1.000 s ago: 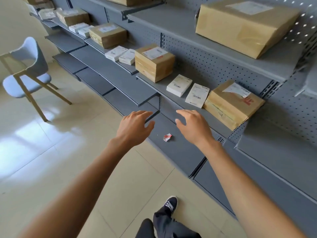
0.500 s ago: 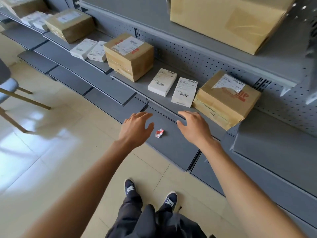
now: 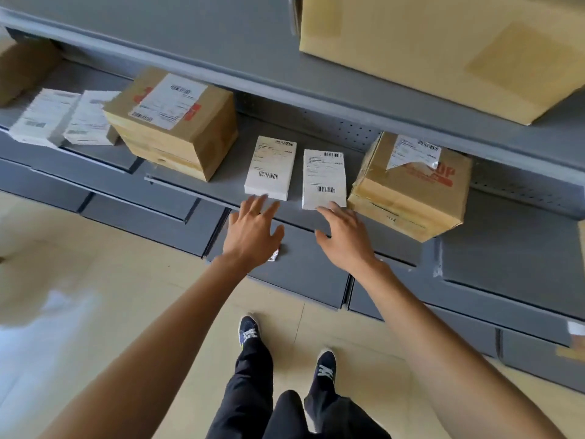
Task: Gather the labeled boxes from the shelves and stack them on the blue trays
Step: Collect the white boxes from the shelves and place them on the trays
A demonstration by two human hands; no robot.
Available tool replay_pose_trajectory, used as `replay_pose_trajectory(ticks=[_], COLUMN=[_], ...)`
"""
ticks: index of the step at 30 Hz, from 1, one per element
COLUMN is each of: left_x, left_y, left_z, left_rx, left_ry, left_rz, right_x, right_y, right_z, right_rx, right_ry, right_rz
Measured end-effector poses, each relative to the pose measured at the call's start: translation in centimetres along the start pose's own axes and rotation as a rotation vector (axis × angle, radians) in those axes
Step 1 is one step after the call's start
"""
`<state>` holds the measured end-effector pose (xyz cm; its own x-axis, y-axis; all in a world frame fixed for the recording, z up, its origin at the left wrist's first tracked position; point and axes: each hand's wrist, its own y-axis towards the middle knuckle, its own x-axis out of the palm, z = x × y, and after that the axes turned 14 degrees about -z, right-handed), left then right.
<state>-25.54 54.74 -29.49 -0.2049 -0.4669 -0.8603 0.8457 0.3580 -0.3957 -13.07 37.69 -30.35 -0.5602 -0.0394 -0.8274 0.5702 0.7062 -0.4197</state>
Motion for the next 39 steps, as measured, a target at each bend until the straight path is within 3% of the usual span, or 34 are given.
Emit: replay_pose_trajectory(ticks=[12,17,28,36,39], left_x=[-1.2,-0.6,-0.5,0.0,0.7], left_y=[8.6,7.8,7.3,9.4,9.0], left_z=[-3.6,-5.7,-6.6,-5.2,-6.1], left_rx=[0.12,0.164,0.16,0.08,0.103], left_ry=[0.154,0.148,0.067,0.156,0.193], left_rz=[-0.212,-0.165,0.019,-0.043,-0.017], right_x=[2.7,4.3,4.9,5.1,6.1], right_y=[4.9,3.7,3.9,6.3,6.2], right_z=[-1.1,-2.2,-3.1,-2.5,-2.2], right_rx=[0.193,0.223,0.257,0.272,0.245], right_ry=[-0.049,-0.096,-0.055,-0.022,-0.018], right_rz=[0.049,0.054,0.245,0.152,0.19])
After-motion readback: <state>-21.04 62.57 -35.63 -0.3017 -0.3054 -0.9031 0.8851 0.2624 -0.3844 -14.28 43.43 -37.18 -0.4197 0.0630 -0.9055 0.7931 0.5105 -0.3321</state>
